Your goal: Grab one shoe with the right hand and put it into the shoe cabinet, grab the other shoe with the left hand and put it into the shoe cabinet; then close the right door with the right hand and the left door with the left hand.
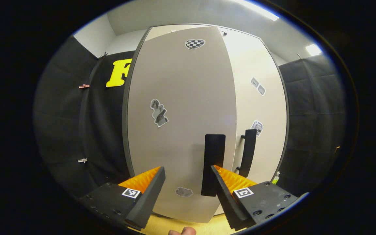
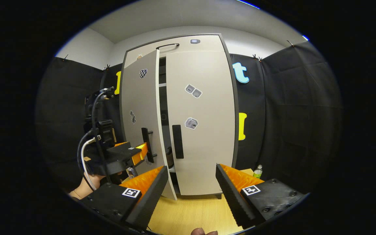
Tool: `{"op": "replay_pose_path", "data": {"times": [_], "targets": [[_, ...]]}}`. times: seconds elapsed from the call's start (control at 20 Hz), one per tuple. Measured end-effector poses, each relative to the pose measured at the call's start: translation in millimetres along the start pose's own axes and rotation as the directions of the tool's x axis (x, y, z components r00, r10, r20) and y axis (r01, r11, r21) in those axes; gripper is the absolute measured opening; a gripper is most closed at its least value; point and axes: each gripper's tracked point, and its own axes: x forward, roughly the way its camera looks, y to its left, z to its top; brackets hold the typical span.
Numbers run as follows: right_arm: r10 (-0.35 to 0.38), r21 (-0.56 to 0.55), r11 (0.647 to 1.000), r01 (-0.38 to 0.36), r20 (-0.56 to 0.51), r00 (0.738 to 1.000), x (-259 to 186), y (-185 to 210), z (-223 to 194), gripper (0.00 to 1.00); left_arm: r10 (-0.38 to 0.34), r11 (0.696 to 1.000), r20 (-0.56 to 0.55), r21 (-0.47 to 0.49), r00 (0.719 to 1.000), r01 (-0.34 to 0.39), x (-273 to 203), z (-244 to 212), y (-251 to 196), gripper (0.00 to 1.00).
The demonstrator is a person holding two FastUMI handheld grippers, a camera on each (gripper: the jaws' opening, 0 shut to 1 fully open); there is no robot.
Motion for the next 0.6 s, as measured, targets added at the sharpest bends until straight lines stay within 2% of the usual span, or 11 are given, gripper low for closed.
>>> {"op": "replay_pose_path", "data": {"times": [0.6], "targets": [[-0.007, 0.008, 1.0, 0.007, 0.005, 1.0, 4.5, -5.8, 2.1, 0.97, -0.004, 1.0, -0.016, 0.013, 1.0, 0.004, 19.8, 3.0, -5.6, 0.89]]}}
